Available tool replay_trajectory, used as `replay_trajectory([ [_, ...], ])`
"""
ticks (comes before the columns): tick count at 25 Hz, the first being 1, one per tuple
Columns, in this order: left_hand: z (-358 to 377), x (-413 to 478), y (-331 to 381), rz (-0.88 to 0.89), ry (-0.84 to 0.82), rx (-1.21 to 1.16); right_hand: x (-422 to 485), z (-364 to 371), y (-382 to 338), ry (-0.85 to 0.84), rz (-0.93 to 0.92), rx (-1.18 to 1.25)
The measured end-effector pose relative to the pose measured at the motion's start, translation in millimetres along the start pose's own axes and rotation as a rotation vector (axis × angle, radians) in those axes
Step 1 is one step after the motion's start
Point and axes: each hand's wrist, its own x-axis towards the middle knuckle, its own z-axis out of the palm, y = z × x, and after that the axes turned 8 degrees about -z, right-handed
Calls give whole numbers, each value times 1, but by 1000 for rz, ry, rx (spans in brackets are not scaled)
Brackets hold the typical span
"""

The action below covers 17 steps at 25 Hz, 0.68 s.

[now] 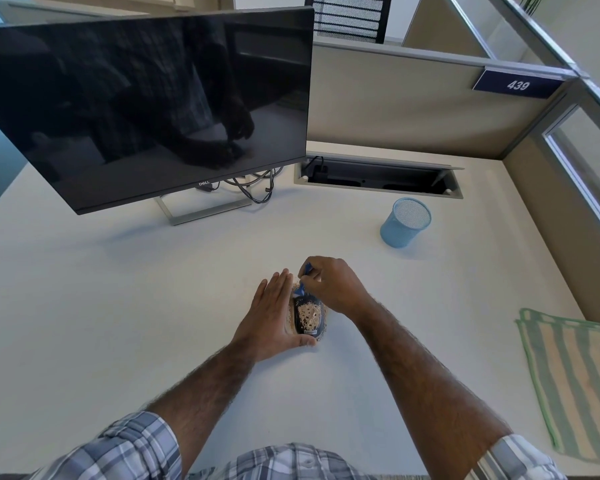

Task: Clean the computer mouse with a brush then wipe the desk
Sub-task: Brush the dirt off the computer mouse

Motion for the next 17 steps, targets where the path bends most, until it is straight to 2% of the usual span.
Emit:
replay_trajectory([
  [4,1,0,0,-2,-3,11,0,0,0,38,16,0],
  [7,1,1,0,-8,-5,8,-1,0,-1,-16,1,21],
  [10,1,0,0,-6,3,1,-2,-3,1,50,1,53],
  [13,1,1,0,-6,-2,-1,-2,-2,2,11,-6,57],
  [17,-1,1,2,-9,-7,3,-3,2,9,114,0,99],
])
